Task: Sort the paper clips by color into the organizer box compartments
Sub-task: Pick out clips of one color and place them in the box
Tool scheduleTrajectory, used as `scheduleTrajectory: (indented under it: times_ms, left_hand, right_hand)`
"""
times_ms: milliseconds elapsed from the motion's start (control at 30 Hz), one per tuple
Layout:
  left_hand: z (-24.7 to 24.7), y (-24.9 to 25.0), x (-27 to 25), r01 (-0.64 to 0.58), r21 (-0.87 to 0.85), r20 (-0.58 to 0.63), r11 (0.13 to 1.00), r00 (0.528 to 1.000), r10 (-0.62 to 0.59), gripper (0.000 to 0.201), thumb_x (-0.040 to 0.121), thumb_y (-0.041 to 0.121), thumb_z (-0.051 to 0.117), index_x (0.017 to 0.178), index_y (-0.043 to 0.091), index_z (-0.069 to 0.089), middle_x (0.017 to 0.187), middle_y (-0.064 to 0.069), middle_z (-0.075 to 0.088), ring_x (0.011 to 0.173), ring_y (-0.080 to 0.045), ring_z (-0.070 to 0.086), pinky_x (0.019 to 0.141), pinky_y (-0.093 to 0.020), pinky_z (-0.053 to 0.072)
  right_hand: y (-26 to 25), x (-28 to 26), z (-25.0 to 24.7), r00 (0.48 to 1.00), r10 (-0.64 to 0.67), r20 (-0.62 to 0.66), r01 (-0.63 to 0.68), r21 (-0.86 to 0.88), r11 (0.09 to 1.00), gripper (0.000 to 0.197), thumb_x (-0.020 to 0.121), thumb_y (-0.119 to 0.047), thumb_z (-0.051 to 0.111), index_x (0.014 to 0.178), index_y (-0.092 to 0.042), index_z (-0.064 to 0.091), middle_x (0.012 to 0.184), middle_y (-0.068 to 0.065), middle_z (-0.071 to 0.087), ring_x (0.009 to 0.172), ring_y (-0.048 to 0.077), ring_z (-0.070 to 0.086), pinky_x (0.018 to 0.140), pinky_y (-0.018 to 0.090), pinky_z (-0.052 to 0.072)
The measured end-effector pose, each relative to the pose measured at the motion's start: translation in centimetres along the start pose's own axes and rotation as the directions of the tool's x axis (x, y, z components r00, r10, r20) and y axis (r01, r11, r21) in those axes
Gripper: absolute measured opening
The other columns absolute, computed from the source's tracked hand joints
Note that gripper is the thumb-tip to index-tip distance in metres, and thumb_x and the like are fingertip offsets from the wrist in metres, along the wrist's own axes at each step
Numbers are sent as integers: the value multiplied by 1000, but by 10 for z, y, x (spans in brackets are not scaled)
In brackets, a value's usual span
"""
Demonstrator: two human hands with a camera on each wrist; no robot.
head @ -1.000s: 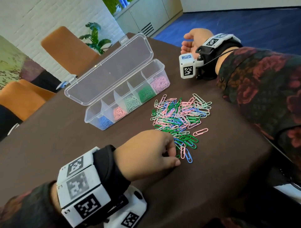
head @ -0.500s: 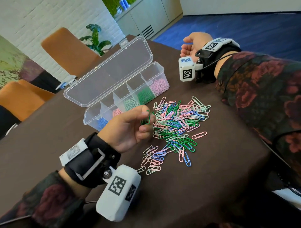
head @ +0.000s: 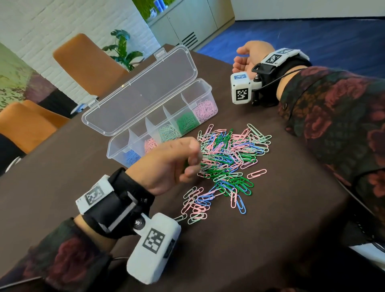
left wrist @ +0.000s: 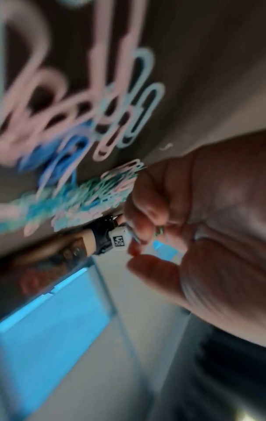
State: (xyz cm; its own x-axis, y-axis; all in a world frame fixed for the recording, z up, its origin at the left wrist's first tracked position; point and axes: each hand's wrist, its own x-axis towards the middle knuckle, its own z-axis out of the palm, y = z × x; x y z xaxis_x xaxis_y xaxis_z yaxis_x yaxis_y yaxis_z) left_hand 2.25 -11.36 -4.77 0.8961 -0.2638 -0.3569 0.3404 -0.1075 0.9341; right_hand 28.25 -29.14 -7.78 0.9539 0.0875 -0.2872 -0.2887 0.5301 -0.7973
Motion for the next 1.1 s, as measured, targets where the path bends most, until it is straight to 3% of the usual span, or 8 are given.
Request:
scheduleTrajectory:
  times_ms: [67, 167, 267, 367, 467, 700, 867, 1100]
  left_hand:
    - [4, 4, -2, -38, 433, 35, 901, 999, 26, 11, 72, 26, 68, 70, 23, 58, 57, 1, 40, 50, -8, 33, 47, -15, 30]
    - [8, 11, 0, -102, 840, 101, 533, 994, 30, 15, 79, 25, 71, 87, 23, 59, 56, 12, 34, 54, -6, 29, 55, -21, 29]
    - [16, 14, 6, -153, 952, 139, 265, 988, 69, 21, 82, 19, 71, 91, 27, 55, 56, 13, 42, 51, -5, 36, 52, -15, 27]
    - [21, 14, 11, -178, 971, 170, 157, 984, 60, 21, 82, 15, 69, 80, 24, 51, 52, 10, 40, 52, -1, 39, 53, -12, 30]
    - [15, 15, 12, -166, 951, 162, 260, 986, 37, 27, 85, 13, 67, 71, 23, 46, 56, 9, 38, 51, -6, 34, 52, -14, 29]
    - [-7, 10, 8, 14, 255, -52, 967, 999, -1, 21, 74, 10, 62, 76, 12, 41, 62, -3, 45, 47, -7, 36, 44, -15, 31]
    - [-20, 4, 6, 31, -451, 197, 892, 978, 66, 6, 87, 7, 55, 91, 7, 52, 80, -8, 51, 65, -16, 49, 59, -24, 39]
    - [-6, -5, 9, 29, -544, 232, 838, 966, 117, 11, 85, 13, 56, 91, 7, 50, 76, -8, 51, 63, -18, 52, 55, -25, 43]
  right_hand:
    - [0, 0, 0, 1000, 1, -3, -1, -1, 1000, 11, 87, -11, 50, 88, -5, 59, 69, 7, 59, 58, 19, 57, 59, 28, 54]
    - [0, 1, 0, 1000, -4, -7, 4, -4, 1000, 11, 88, -11, 50, 88, -5, 59, 69, 7, 59, 58, 19, 57, 59, 28, 54]
    - [0, 0, 1, 1000, 1, -9, -1, -4, 1000, 11, 88, -11, 49, 87, -5, 59, 67, 6, 58, 56, 19, 56, 58, 27, 54]
    - [0, 0, 2, 1000, 5, -15, -5, 2, 1000, 11, 88, -11, 49, 89, -5, 59, 69, 7, 58, 56, 19, 56, 57, 27, 53]
    - [0, 0, 2, 1000, 6, -15, -6, 6, 1000, 11, 89, -10, 48, 87, -5, 58, 68, 6, 57, 56, 18, 55, 57, 27, 53]
    - [0, 1, 0, 1000, 19, 3, -19, 6, 1000, 10, 89, -12, 50, 89, -7, 59, 71, 6, 58, 59, 18, 57, 59, 28, 54]
    - [0, 4, 1, 1000, 23, 1, -23, 8, 1000, 11, 89, -12, 50, 89, -6, 59, 71, 6, 57, 57, 18, 56, 56, 27, 52]
    - [1, 5, 3, 1000, 30, -4, -30, 15, 999, 10, 88, -10, 50, 87, -4, 57, 69, 6, 56, 55, 18, 55, 55, 26, 51]
